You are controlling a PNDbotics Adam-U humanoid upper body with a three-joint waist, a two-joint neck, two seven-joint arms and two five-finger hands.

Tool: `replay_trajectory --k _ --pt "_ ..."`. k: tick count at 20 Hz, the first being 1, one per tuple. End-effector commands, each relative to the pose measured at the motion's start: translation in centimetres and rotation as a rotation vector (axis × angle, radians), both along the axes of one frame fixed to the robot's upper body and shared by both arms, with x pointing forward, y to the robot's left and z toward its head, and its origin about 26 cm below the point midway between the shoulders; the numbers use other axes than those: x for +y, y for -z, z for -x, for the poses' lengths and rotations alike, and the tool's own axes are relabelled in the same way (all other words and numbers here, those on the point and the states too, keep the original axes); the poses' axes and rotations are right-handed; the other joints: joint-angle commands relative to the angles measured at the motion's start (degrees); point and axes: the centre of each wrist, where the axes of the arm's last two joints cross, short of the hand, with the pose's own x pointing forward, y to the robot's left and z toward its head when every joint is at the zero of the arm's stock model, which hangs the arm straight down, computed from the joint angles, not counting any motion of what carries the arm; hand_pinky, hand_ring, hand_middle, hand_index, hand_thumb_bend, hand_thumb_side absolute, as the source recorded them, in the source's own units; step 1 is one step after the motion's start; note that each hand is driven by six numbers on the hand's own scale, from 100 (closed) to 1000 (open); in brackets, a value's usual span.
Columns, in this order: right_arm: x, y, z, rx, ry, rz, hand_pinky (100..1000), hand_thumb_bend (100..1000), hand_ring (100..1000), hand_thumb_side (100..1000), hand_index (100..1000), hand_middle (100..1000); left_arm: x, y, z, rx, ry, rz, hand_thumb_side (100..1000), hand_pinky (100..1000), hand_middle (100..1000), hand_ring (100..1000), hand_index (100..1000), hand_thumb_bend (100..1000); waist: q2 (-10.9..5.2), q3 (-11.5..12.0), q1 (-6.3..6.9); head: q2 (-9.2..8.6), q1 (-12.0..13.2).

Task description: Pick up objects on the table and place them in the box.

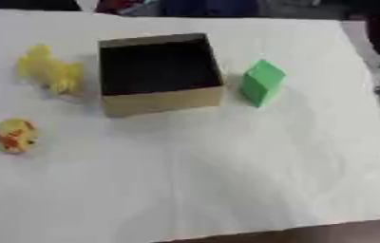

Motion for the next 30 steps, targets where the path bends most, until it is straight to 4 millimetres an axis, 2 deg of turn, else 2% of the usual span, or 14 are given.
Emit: replay_trajectory --k 1,6,8,10,11,12,13,17,20,25,30 --pt "0.5 -2.1 0.3 -0.056 0.081 0.150 854 100 800 1000 900 732 -0.1 -0.6 0.2 -0.023 0.009 -0.021 1000 341 595 583 778 255 -1.56 0.17 0.04 0.34 -0.48" --pt "2.6 -4.4 -0.6 -0.106 0.185 0.411 858 100 835 1000 880 782 -0.1 -0.5 0.2 -0.017 0.009 -0.022 1000 340 595 584 778 254 -1.89 0.41 0.10 0.50 -0.88" --pt "3.4 -5.1 -0.9 -0.140 0.210 0.532 868 100 885 1000 877 842 -0.1 -0.5 0.2 -0.015 0.009 -0.023 1000 340 595 584 778 252 -1.98 0.41 0.10 0.52 -0.98" --pt "3.9 -5.6 -1.3 -0.184 0.235 0.664 875 100 904 1000 880 865 -0.1 -0.4 0.2 -0.014 0.011 -0.022 1000 340 595 584 778 252 -2.00 0.35 0.09 0.45 -1.07" --pt "4.0 -5.8 -1.5 -0.201 0.245 0.728 886 174 928 1000 895 897 -0.1 -0.4 0.2 -0.013 0.011 -0.021 1000 339 595 583 779 250 -1.99 0.34 0.09 0.39 -1.15" --pt "4.1 -5.9 -1.7 -0.213 0.253 0.788 888 189 930 1000 896 900 -0.2 -0.4 0.2 -0.012 0.012 -0.020 1000 339 595 583 779 250 -1.99 0.33 0.11 0.33 -1.20" --pt "4.2 -5.9 -1.9 -0.219 0.258 0.841 895 300 939 991 903 910 -0.2 -0.4 0.2 -0.011 0.012 -0.019 1000 339 595 583 778 248 -1.98 0.34 0.15 0.23 -1.24" --pt "4.2 -6.2 -2.8 -0.216 0.252 0.971 896 458 942 855 882 888 -0.2 -0.3 0.2 -0.010 0.011 -0.019 1000 338 595 583 778 245 -1.99 0.37 0.39 0.04 -1.28" --pt "4.4 -6.5 -3.0 -0.219 0.244 1.048 897 540 947 831 875 891 -0.2 -0.3 0.2 -0.009 0.012 -0.019 1000 339 595 584 778 244 -2.03 0.32 0.47 -0.15 -1.34" --pt "4.9 -6.9 -3.1 -0.213 0.248 1.198 910 666 970 839 902 939 -0.2 -0.3 0.2 -0.008 0.013 -0.018 1000 340 596 584 778 242 -2.12 0.30 0.44 -0.34 -1.34" --pt "5.3 -7.3 -3.0 -0.250 0.277 1.315 912 715 982 826 925 957 -0.2 -0.3 0.2 -0.008 0.012 -0.018 1000 340 596 584 778 240 -2.18 0.34 0.34 -0.37 -1.13"
